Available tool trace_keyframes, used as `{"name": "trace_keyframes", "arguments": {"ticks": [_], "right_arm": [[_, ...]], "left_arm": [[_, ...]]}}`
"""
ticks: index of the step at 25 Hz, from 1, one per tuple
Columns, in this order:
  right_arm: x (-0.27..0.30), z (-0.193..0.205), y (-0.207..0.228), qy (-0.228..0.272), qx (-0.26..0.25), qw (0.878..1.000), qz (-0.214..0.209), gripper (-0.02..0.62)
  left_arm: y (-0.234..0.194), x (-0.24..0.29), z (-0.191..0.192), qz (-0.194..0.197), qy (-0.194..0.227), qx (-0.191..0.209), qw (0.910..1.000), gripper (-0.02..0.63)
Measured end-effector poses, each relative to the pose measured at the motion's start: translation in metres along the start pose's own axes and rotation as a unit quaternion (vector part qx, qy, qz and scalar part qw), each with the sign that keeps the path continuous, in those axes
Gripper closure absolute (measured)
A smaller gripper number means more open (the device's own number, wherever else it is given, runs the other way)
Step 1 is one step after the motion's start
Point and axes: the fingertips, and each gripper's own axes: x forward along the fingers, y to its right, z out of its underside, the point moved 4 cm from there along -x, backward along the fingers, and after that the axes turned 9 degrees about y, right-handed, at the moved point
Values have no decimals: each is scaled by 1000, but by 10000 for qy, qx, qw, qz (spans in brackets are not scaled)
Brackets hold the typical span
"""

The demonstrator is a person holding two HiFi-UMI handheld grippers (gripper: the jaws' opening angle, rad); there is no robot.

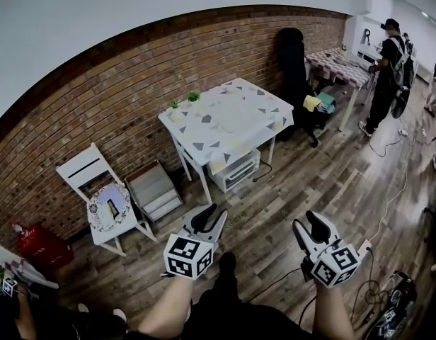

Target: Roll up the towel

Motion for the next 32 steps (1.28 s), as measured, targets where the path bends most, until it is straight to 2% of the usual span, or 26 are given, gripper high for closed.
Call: {"name": "trace_keyframes", "arguments": {"ticks": [8, 18, 22, 25, 32], "right_arm": [[68, 11, 46, -245, -29, 9997, 75, 411], [207, 53, 89, -936, 148, 9955, -80, 403], [268, 55, 95, -1019, 111, 9944, -254, 402], [307, 49, 92, -978, 17, 9942, -443, 402], [355, 45, 86, -1056, -108, 9914, -764, 402]], "left_arm": [[-50, 72, 18, 61, -137, -205, 9997, 482], [-142, 174, 47, 199, -531, -474, 9973, 483], [-186, 201, 43, 209, -566, -332, 9976, 483], [-216, 214, 33, 202, -499, -456, 9975, 485], [-257, 224, 9, 34, -286, -401, 9988, 491]]}}
